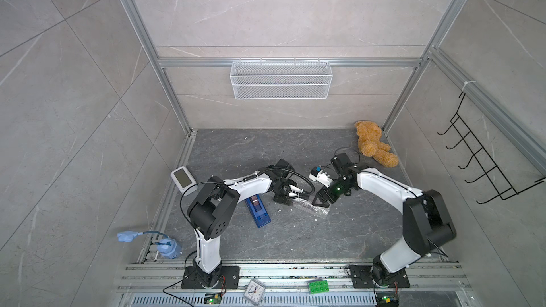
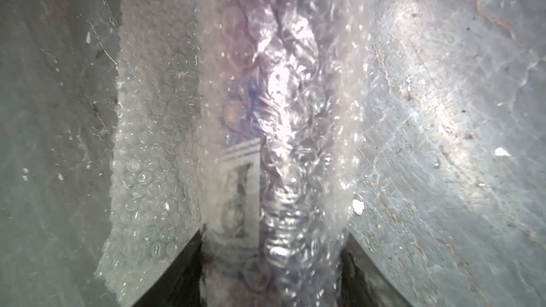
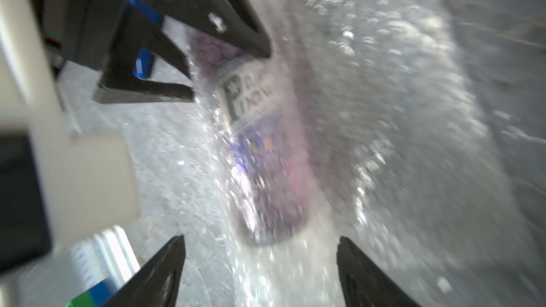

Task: Wrap wine bottles in bubble wrap
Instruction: Wrap the wine bottle in bubble wrap.

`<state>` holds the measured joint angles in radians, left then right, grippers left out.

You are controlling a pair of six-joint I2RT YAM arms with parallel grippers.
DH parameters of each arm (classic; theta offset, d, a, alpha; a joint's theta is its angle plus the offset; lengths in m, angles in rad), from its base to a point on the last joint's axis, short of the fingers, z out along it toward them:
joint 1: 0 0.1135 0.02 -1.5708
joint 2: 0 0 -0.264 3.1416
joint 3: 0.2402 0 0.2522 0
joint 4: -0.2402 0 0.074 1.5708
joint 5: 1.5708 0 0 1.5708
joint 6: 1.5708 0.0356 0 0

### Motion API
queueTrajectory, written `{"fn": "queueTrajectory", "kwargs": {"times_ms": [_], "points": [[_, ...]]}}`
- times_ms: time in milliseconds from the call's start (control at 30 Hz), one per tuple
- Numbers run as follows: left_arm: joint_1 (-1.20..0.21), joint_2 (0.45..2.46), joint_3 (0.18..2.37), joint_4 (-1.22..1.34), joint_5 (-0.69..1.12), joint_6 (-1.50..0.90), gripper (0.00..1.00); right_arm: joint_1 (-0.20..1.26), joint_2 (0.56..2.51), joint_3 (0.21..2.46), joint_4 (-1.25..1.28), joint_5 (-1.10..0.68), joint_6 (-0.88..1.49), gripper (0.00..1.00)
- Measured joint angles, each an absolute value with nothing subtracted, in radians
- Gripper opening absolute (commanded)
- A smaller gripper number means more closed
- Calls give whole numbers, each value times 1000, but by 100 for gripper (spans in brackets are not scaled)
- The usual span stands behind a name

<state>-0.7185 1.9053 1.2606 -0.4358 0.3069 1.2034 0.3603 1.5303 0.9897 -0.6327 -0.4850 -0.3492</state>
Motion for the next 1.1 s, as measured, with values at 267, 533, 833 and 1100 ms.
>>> {"fn": "queueTrajectory", "kwargs": {"times_ms": [267, 533, 833, 1100], "points": [[-704, 2020, 1458, -675, 358, 1116, 48, 360, 1129, 641, -308, -204, -204, 82], [-690, 2156, 1675, -919, 425, 1050, 48, 619, 1047, 546, -127, 20, -313, 82], [-657, 2280, 1839, -1114, 537, 1008, 48, 776, 1137, 478, 65, 106, -516, 81], [-652, 2311, 1856, -1193, 590, 1003, 49, 798, 1341, 544, 84, 175, -687, 82]]}}
